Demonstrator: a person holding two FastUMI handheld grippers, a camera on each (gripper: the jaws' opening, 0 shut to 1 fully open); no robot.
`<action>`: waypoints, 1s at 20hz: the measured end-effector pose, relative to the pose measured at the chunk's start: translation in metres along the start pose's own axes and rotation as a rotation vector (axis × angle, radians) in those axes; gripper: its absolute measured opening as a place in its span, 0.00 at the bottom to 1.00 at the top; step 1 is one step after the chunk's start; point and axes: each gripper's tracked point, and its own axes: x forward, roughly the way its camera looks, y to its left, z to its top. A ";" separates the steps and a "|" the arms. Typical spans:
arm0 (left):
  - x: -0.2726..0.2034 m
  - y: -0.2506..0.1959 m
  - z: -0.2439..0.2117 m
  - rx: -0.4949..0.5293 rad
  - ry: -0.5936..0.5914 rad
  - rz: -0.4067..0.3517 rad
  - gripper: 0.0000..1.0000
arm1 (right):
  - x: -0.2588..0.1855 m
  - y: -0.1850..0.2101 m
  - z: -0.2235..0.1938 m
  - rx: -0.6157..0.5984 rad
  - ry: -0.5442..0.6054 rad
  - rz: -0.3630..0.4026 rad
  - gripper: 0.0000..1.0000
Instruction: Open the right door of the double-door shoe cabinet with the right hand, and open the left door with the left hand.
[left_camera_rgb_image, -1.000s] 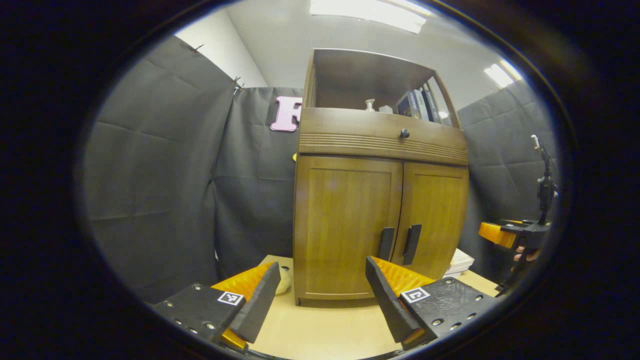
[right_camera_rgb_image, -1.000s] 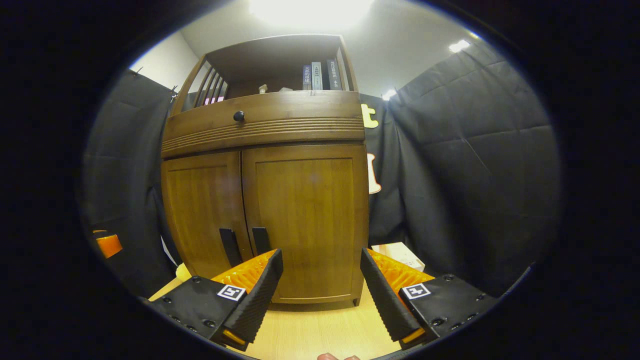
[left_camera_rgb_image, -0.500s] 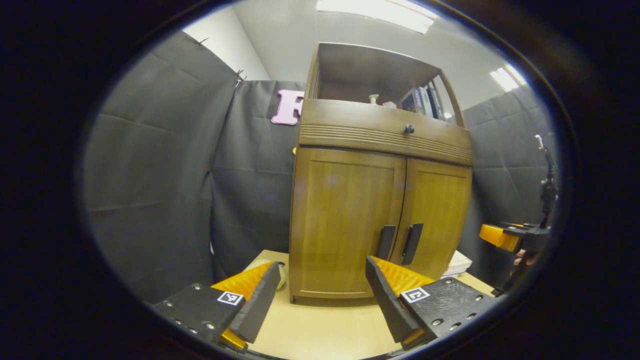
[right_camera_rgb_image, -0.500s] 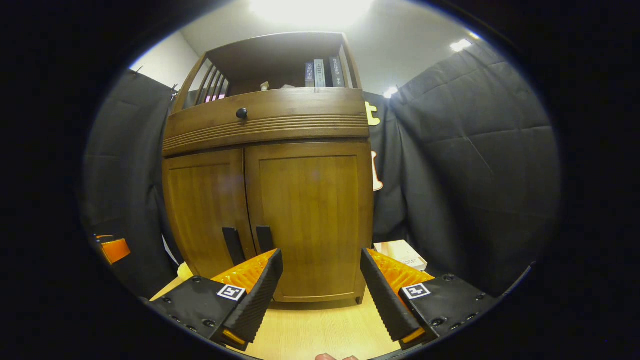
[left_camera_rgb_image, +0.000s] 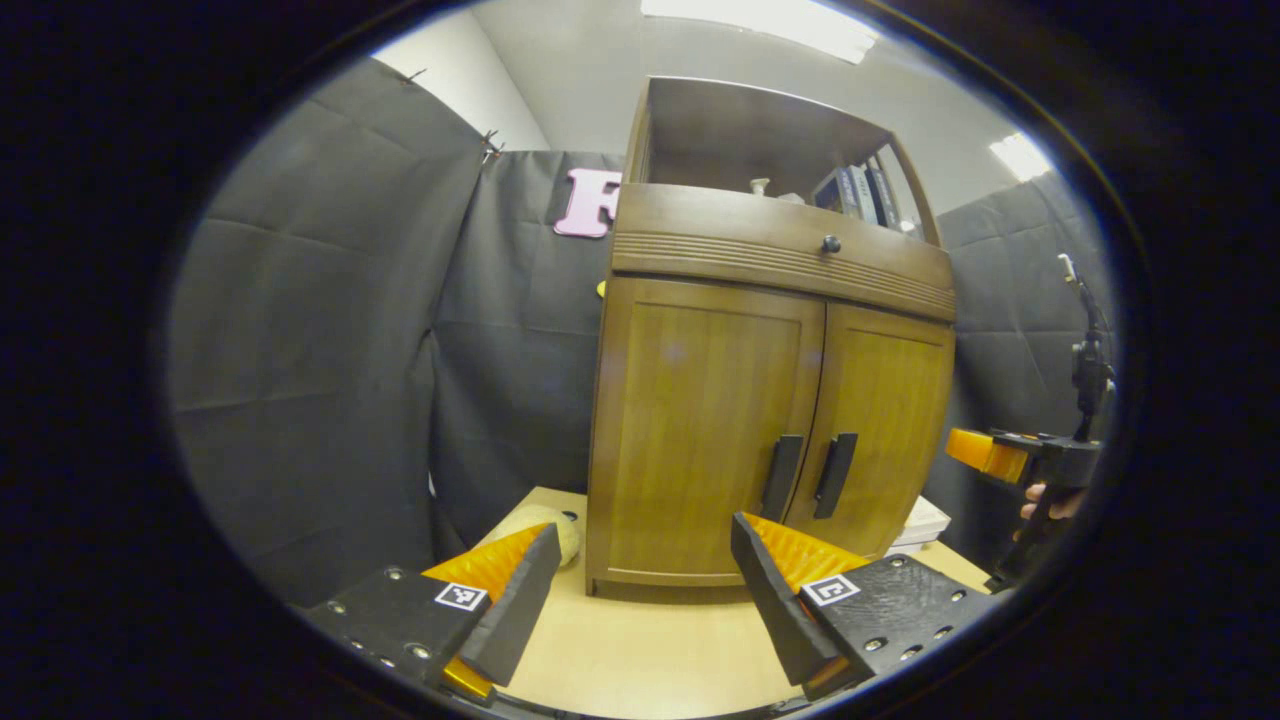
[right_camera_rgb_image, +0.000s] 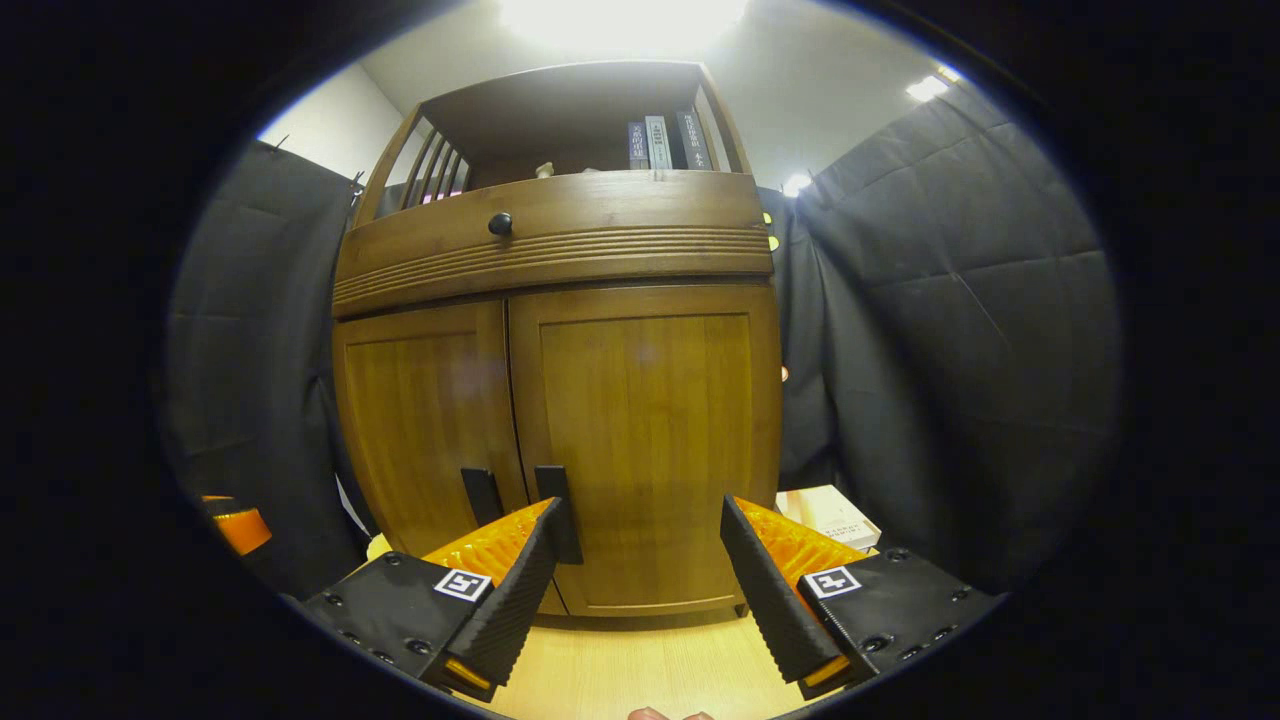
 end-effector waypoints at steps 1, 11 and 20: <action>0.000 0.000 -0.001 -0.003 0.005 0.007 1.00 | 0.002 0.004 0.000 0.011 -0.008 0.009 0.98; -0.001 0.002 0.003 0.010 0.035 0.052 1.00 | 0.050 0.041 -0.007 0.039 0.009 0.074 0.98; 0.000 0.005 0.004 0.003 0.105 0.112 1.00 | 0.095 0.063 -0.041 0.032 0.081 0.109 0.98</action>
